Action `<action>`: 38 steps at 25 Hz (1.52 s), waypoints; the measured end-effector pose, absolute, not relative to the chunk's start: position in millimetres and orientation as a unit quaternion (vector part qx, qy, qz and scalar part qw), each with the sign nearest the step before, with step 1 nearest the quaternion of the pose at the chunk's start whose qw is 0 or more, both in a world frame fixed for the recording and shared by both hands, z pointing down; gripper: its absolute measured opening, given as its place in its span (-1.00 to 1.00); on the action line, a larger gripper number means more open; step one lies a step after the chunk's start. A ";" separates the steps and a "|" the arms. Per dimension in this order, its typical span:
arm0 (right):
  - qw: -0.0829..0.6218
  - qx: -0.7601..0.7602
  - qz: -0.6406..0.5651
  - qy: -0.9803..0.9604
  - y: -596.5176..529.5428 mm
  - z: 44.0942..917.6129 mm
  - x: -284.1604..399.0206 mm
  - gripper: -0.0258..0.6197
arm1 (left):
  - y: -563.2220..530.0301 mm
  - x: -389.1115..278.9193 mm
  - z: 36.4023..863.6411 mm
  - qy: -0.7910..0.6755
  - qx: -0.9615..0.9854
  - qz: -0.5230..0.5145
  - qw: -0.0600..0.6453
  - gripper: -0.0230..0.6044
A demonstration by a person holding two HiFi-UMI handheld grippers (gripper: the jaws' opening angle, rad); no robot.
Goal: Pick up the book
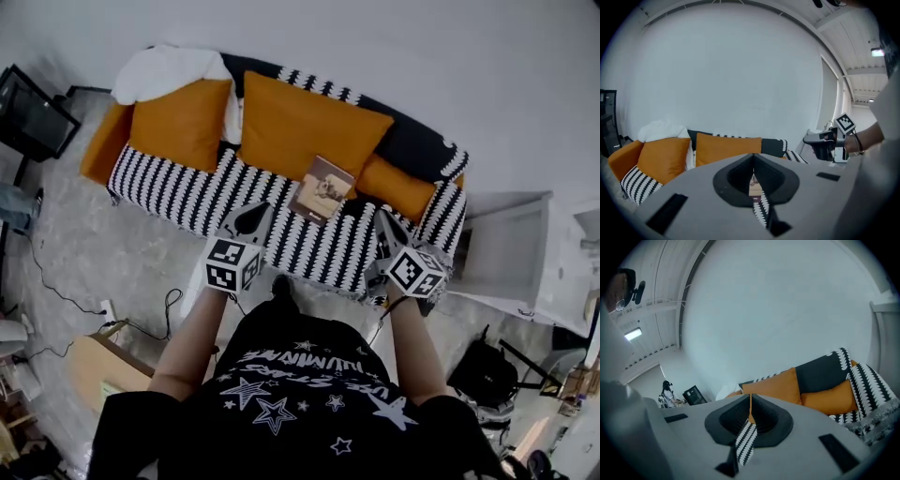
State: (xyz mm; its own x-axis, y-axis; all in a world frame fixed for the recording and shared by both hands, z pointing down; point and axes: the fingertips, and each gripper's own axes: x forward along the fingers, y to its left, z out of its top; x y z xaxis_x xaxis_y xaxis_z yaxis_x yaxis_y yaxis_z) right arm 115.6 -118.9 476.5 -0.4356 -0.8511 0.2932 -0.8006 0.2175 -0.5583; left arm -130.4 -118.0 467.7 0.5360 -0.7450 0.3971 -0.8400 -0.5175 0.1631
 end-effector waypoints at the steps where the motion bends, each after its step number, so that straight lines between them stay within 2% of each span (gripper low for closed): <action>1: 0.038 -0.533 -0.333 0.777 -120.7 476.9 116.4 -0.83 | -122.7 -128.3 467.8 -0.454 0.864 0.139 0.169 -0.90; 11: 0.058 -0.563 -0.354 0.745 -127.1 484.4 116.6 -0.83 | -149.9 -120.4 477.3 -0.415 0.881 0.137 0.178 -0.90; 23: 0.034 -0.562 -0.369 0.740 -168.6 524.4 147.2 -0.83 | -183.4 -99.4 504.0 -0.413 0.875 0.169 0.188 -0.90; 30: -0.002 -0.547 -0.377 0.747 -199.2 553.3 155.2 -0.81 | -209.5 -73.5 520.5 -0.405 0.875 0.180 0.194 -0.90; 31: -0.003 -0.543 -0.382 0.747 -202.2 558.0 156.1 -0.77 | -211.9 -70.0 524.1 -0.403 0.875 0.183 0.195 -0.90; 34: -0.001 -0.531 -0.400 0.748 -211.3 571.4 158.8 -0.43 | -220.4 -63.7 536.2 -0.403 0.872 0.192 0.202 -0.90; 38: -0.010 -0.519 -0.409 0.751 -222.3 592.1 159.7 -0.15 | -229.4 -58.9 555.8 -0.402 0.866 0.207 0.216 -0.90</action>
State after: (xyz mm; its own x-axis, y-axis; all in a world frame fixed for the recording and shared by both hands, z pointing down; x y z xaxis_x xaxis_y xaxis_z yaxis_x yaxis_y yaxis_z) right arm 159.7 -222.3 592.1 -0.4611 -0.7711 0.4390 -0.7870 0.1269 -0.6038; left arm -58.9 -229.4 555.8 0.5915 -0.6057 0.5322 -0.7846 -0.5845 0.2069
